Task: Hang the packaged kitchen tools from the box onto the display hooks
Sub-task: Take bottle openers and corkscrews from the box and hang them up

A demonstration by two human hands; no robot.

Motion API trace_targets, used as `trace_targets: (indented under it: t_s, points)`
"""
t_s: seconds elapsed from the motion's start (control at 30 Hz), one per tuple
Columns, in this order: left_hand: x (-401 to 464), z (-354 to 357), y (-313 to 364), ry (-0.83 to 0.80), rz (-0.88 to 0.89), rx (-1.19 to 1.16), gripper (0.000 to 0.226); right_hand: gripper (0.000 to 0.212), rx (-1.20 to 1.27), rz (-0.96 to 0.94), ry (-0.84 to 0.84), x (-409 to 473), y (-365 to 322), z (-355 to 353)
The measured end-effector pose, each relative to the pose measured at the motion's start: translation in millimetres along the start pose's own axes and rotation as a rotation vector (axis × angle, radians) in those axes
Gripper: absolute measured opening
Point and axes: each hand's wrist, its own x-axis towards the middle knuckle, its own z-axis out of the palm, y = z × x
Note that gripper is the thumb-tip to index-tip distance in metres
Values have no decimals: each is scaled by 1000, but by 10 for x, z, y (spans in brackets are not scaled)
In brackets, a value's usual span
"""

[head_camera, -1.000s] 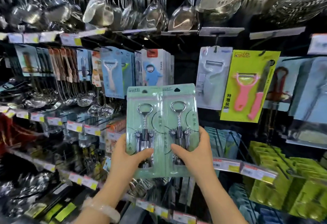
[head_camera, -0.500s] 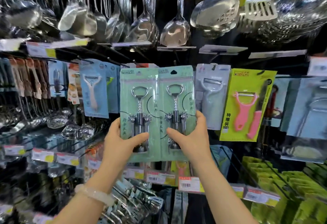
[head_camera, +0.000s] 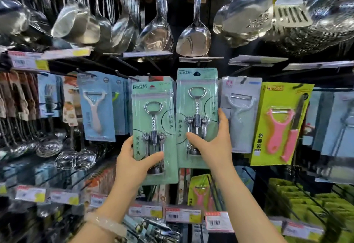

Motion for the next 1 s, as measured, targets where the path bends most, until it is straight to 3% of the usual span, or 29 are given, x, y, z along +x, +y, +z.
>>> trace_targets:
  t_s: [0.37,0.53,0.77,1.0]
  points:
    - [163,-53,-186,-29,-33,-42,74,100,-164,67,4,225,307,193]
    - [157,3,-233,-64,-15,-53,63,83,-292,46,3,157,313,220]
    - [59,177,-356,-160,6,-103,45,82,-131,94,-204,-362,343,411]
    - [-41,300,-233,-299,127,-73,51,69,4,59,-11,-435,442,348]
